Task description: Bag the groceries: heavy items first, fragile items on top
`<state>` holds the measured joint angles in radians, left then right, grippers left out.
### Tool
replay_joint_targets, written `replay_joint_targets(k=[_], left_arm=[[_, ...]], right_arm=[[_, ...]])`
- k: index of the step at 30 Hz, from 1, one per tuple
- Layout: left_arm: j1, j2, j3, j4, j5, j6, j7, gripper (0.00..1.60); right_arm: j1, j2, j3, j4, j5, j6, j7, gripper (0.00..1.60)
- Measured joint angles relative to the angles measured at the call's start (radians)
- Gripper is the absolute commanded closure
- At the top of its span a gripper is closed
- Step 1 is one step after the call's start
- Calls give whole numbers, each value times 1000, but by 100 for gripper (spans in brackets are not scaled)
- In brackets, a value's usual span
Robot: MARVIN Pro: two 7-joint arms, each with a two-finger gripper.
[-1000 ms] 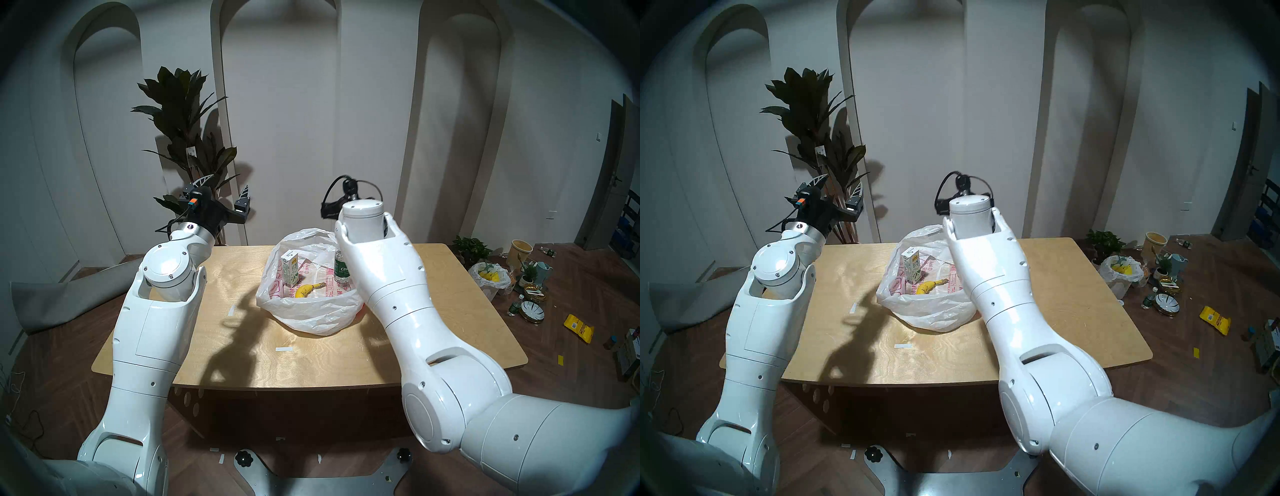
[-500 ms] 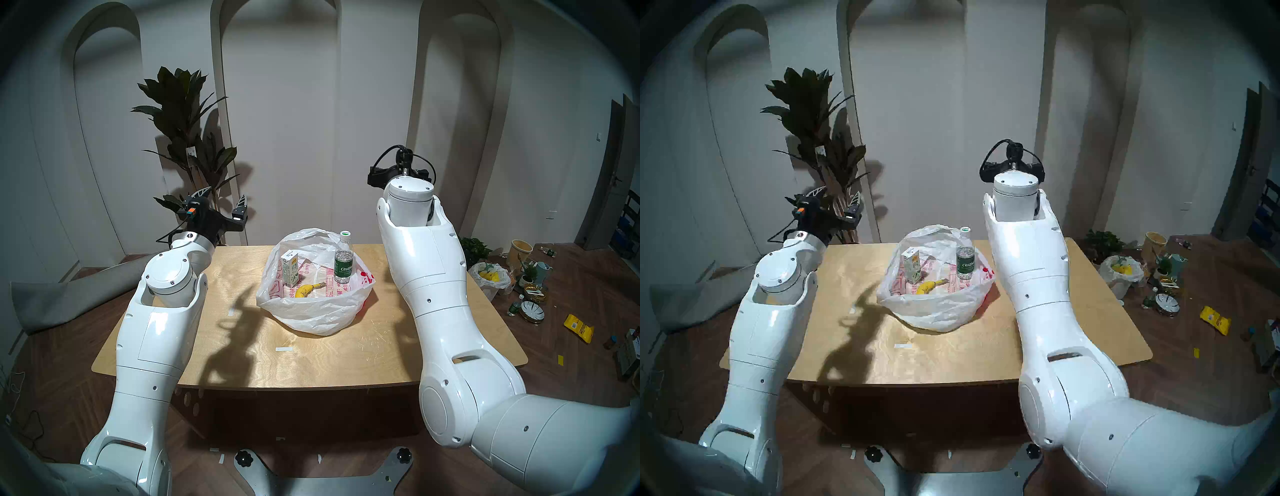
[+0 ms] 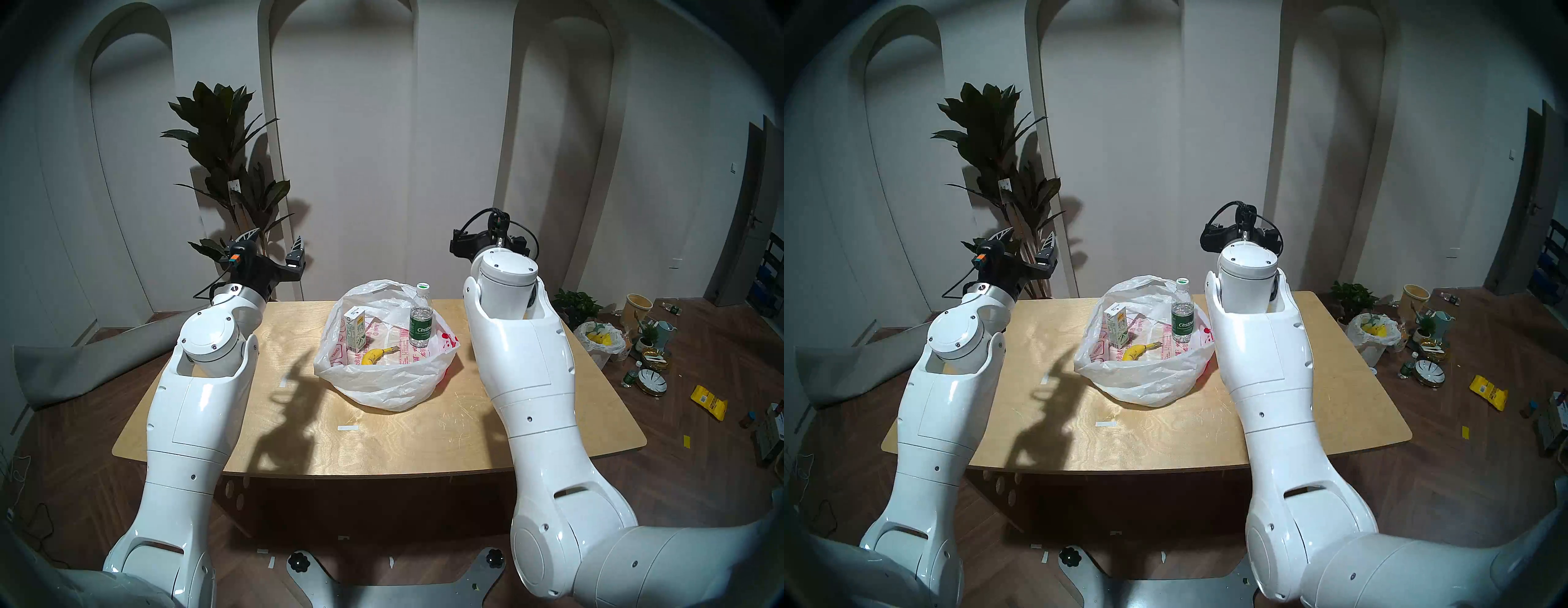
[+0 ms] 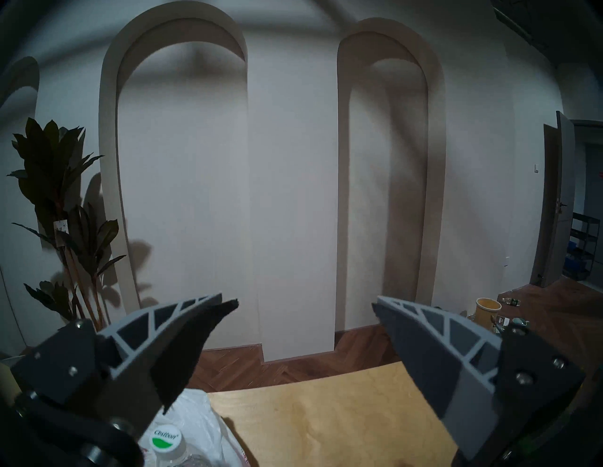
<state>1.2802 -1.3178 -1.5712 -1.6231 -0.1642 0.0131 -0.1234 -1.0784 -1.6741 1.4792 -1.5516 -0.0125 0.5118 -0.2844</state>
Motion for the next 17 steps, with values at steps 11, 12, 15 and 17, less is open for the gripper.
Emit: replay_joint_targets(k=[11, 12, 15, 17], left_arm=[[15, -20, 39, 0, -15, 0, 3, 0], [16, -21, 42, 0, -16, 0, 4, 0], [21, -26, 51, 0, -19, 0, 6, 0], [23, -28, 54, 0, -21, 0, 8, 0]], right_arm=[[-150, 13, -3, -138, 18, 40, 6, 0], [-158, 15, -3, -145, 19, 42, 7, 0], [-206, 24, -5, -188, 24, 53, 11, 0], [-226, 29, -5, -207, 27, 57, 13, 0]])
